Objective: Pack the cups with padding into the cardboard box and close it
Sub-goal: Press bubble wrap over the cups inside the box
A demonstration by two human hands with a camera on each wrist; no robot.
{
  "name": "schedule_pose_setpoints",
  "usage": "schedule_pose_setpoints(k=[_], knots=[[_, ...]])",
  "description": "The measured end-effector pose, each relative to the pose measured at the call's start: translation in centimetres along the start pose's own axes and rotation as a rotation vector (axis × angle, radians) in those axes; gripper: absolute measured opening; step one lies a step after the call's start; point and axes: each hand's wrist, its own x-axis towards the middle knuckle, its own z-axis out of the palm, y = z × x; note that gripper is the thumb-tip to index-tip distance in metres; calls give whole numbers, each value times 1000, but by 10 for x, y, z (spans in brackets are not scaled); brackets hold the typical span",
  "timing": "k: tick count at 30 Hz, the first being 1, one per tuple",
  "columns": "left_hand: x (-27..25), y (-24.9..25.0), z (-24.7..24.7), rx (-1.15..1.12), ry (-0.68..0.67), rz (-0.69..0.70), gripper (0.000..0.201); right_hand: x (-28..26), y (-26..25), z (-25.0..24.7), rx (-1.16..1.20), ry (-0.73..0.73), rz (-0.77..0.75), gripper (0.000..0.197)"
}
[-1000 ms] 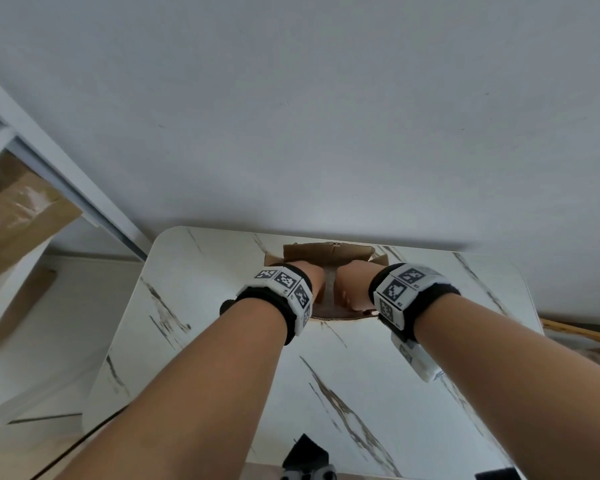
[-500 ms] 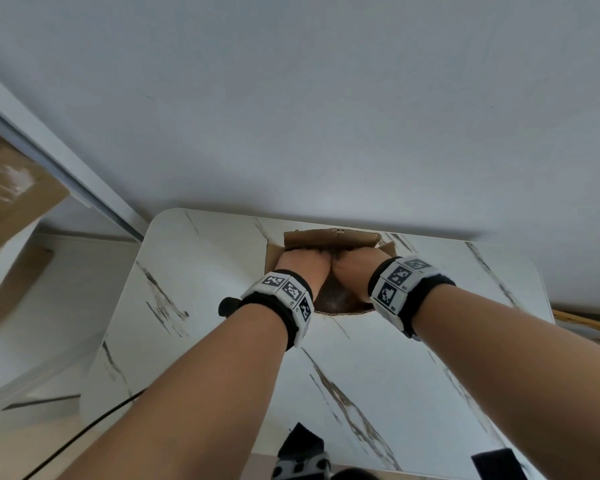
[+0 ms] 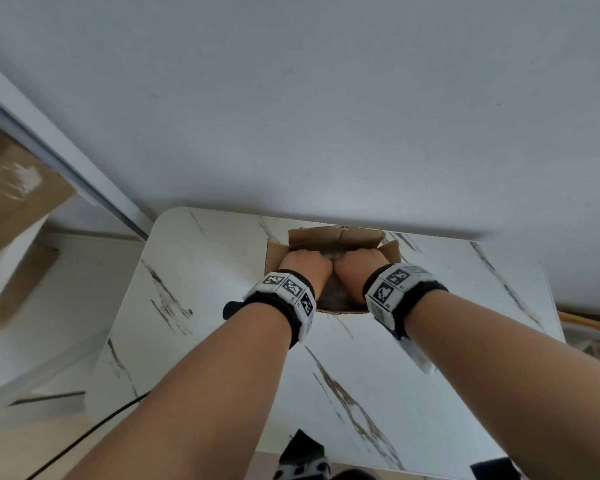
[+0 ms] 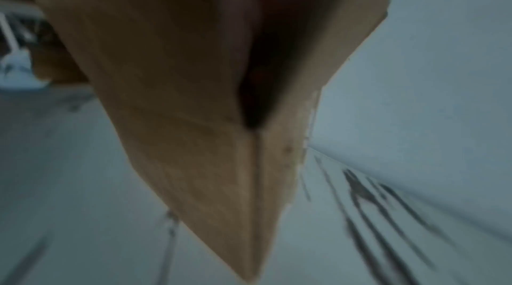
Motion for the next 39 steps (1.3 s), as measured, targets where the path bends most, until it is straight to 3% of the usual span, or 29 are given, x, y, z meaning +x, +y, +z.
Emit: schedule_pose_setpoints(k=[3,6,10,20,23,26,30,33,39], knots=[[3,-6,-7,-118,-107,1,27,-3,5,-11,171,-96,22,7],[3,-11,-11,-127,-196,-5,12,-7,9,-14,235,-76,64,23],[3,-10,-10,-154,-173,3,21,-5,-2,-5,168,-86,39,24],[12,-7,-3,-129,-62,-5,29,-1,3,4,151,117,-32,48],[16,-5,1,-97,-53,-30,33,5,-2,9,130,95,7,39],[16,-4,0,-121,-86,-25,32,2,-2,-2,162,-54,29,30],[11,-7,-9,-132,-123,10,25,-4,6,-16,18,-164,-12,35],[9,-8,-14,-108,-128,10,28,-9,2,-13,-6,-163,5,42],[16,-4,-10,-71,-168,12,33,-10,3,-12,-68,-106,-29,33]])
